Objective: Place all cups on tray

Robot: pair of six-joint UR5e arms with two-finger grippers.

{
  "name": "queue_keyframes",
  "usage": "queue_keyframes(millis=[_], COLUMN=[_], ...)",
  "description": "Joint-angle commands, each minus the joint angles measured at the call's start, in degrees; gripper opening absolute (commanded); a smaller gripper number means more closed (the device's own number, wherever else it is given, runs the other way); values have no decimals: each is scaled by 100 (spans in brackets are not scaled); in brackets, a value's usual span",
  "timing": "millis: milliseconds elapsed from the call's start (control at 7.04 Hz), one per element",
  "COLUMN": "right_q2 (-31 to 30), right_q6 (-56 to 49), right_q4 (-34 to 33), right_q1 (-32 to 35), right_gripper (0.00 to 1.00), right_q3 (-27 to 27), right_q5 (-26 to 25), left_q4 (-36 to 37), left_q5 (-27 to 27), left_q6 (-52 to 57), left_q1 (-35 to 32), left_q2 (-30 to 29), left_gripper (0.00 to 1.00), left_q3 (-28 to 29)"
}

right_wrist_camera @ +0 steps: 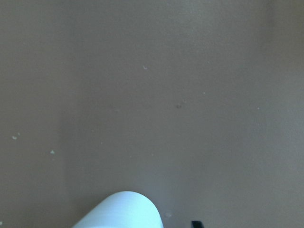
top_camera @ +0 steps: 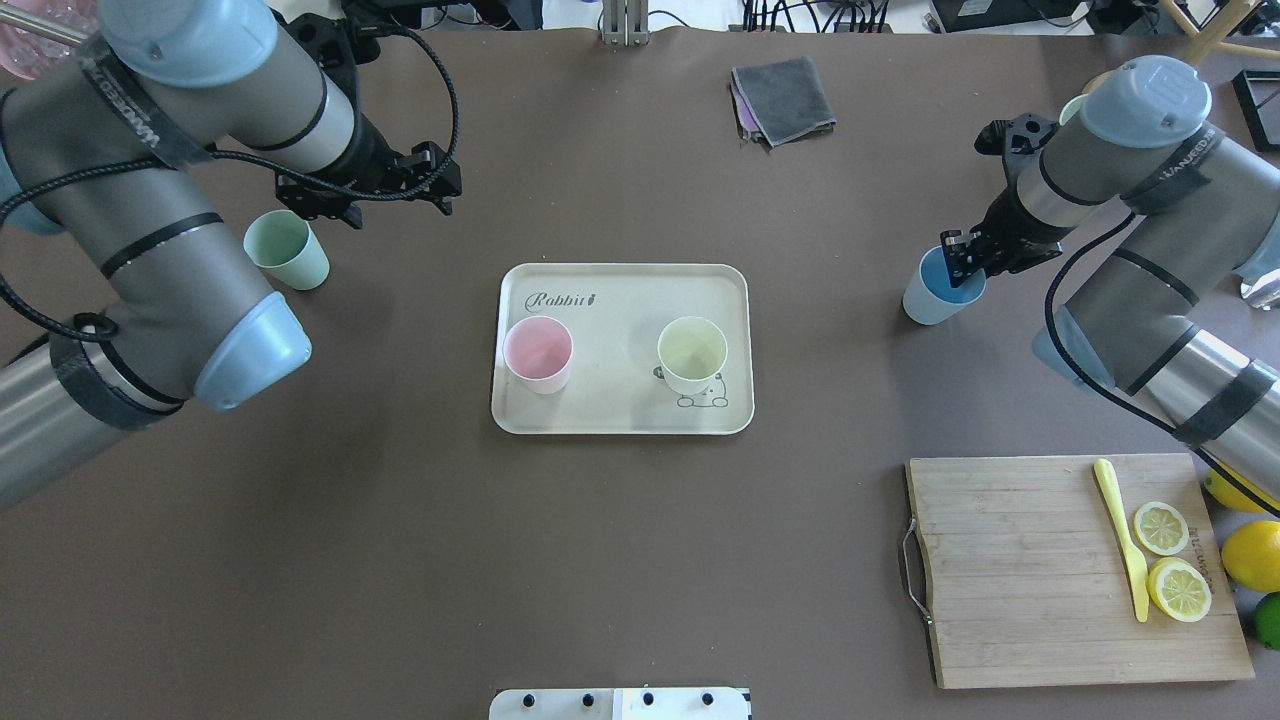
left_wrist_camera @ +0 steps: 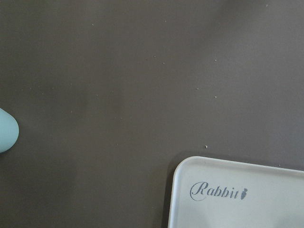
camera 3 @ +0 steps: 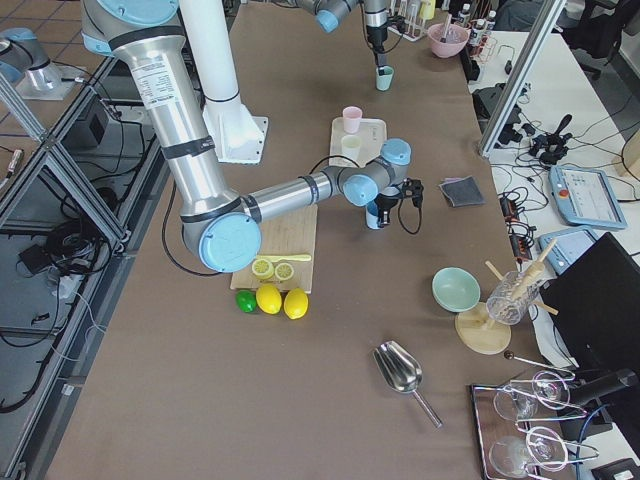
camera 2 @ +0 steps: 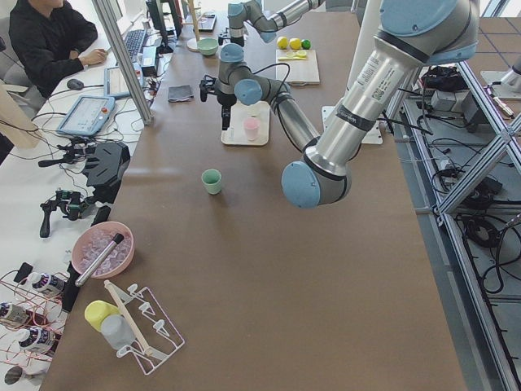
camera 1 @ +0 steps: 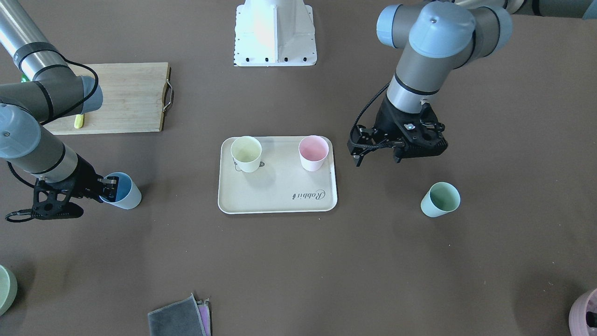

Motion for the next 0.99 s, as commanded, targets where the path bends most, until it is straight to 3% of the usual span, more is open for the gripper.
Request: queue_keyframes(millis=[0,142,426,852], right_q2=[-37,6,749,1209], right_q6=[9,18,53,1034], right_q4=[-19,-168,-1892,-2059], right_q1=[324,394,404,-34], right_gripper=[0,0,0,0], right_q3=[270,445,1147,1370], right_q5=[542,683,694,344], left_q4=[433,425,303,-2240], left_q5=[-461,-558,-542,-515], left_q6=[1024,1307,2536,2199], left_q1=[-678,-864,-1093,-1007], left_q2=[94,251,707,1333], left_gripper=[97,97,97,97], left_q3=[-140,-106,96,1437])
